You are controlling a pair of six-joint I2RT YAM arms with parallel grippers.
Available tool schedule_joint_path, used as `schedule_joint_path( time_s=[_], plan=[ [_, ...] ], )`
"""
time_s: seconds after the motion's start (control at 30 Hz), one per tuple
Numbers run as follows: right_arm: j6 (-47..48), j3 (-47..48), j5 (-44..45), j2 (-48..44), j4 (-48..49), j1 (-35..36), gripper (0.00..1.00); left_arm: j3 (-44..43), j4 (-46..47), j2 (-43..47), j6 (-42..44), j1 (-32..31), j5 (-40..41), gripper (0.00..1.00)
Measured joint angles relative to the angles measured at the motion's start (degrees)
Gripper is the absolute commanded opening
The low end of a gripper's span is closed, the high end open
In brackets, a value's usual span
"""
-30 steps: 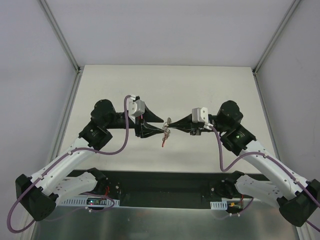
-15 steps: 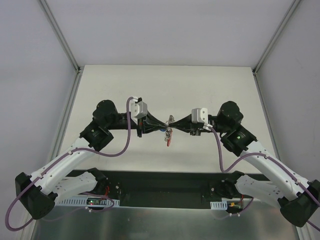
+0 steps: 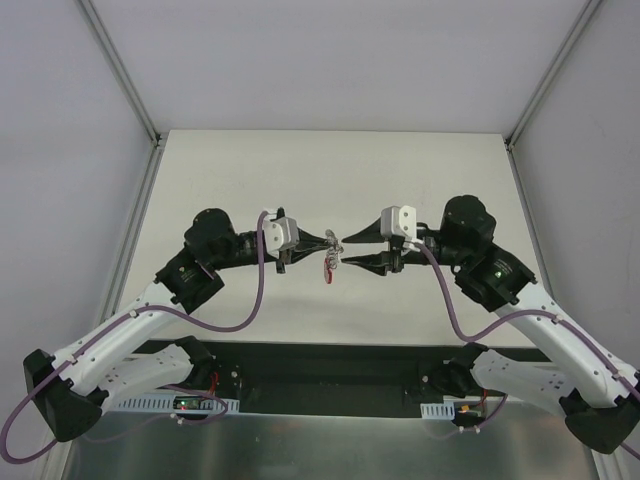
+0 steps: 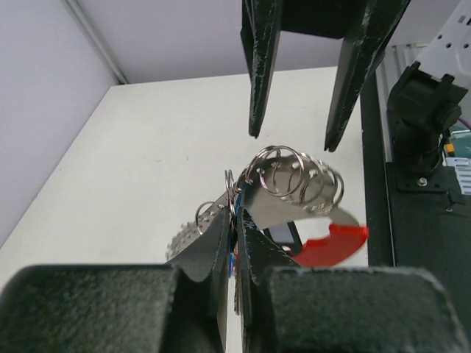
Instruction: Remove the keys from the keyring
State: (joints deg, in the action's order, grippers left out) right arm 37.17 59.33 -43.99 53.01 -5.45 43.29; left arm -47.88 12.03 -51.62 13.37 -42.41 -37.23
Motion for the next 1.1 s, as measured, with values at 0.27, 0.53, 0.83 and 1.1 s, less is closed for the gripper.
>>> schedule_joint_path(
  time_s=[0.27, 0.53, 0.83, 1.1],
  plan=[
    [1.9, 9.7, 11.5, 1.9, -14.4, 2.6, 0.40, 0.0, -4.4, 0.0, 6.0, 0.0, 3.0, 0.00],
    [4.5, 15.0, 16.8, 7.5, -17.9, 2.8, 0.39, 0.0, -7.5, 0.6, 10.9, 0.0, 3.4, 0.00],
    [15.4, 15.3, 14.4, 9.6, -19.8, 4.4, 0.37, 0.0, -8.5, 1.6, 12.9, 0.0, 1.5, 0.00],
    [19.7, 15.9, 13.1, 12.3, -22.4, 5.0, 0.36, 0.0, -8.7, 2.1, 13.0, 0.0, 1.1, 0.00]
  ],
)
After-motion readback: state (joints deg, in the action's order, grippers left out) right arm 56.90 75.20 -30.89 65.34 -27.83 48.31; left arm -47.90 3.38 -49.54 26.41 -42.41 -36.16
